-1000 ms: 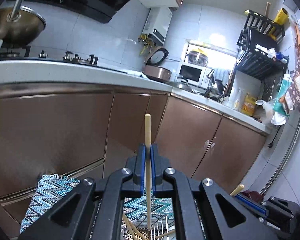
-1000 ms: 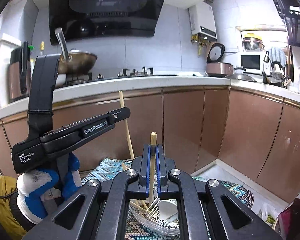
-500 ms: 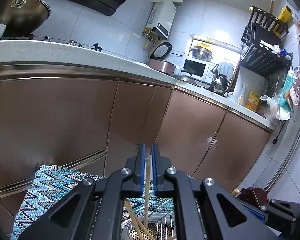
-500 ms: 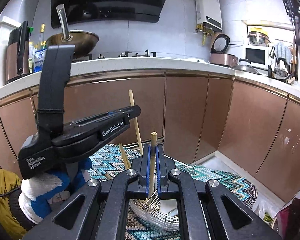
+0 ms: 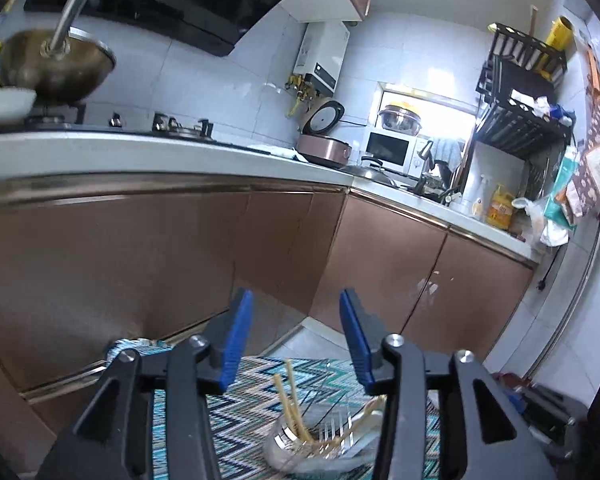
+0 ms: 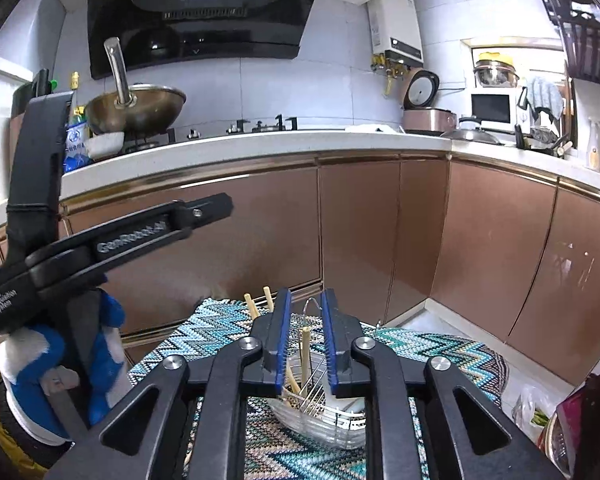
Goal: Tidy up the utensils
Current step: 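Withdraw both open grippers from the holder back toward the loose chopsticks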
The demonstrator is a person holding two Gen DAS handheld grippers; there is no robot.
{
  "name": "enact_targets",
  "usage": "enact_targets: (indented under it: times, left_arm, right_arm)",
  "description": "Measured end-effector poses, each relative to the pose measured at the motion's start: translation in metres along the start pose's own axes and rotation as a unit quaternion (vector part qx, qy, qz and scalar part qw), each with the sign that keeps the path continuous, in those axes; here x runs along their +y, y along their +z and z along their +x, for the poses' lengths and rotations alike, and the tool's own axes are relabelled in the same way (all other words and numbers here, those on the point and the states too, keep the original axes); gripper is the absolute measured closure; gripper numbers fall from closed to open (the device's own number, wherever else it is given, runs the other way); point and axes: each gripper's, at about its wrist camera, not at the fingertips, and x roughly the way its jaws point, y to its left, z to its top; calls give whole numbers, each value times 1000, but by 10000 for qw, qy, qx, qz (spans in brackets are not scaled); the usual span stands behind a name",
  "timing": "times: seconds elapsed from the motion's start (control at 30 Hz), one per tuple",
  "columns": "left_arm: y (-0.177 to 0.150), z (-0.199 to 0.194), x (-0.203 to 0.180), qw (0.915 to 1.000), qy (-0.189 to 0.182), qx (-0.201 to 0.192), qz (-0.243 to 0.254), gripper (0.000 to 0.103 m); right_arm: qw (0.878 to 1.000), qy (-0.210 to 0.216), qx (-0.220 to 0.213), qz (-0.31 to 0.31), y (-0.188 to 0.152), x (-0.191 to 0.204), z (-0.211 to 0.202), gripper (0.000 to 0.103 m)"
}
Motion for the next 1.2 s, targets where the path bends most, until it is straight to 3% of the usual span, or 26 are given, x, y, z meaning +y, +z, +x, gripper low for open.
enact_targets:
  times: [0.13,0.2,0.43,0.7,0.87,1.2]
  left_arm:
    - [6,-32,0,9999,109,-62,111,59]
    - [9,-53,2,9998,134,-114,103,59]
    - [14,-123,4,9986,245,-382,283,50]
    - [8,-187,0,9971,352,-505,444,45]
    - [3,-214,-7,9962,476,-495,532,44]
    - [-10,-257,-14,9936,688,-582,675,44]
  right_arm:
    - [9999,-87,-123,53,3,2,-27,76]
    - [9997,-137,-193,100,4,2,-42,68]
    - [9982,-330,-444,233,2,7,-98,55]
    - [9934,-729,-811,363,-9,16,-156,23]
    - [9892,-983,-962,506,-18,19,-185,15]
    - [9841,-1300,-1073,565,-29,31,-221,9]
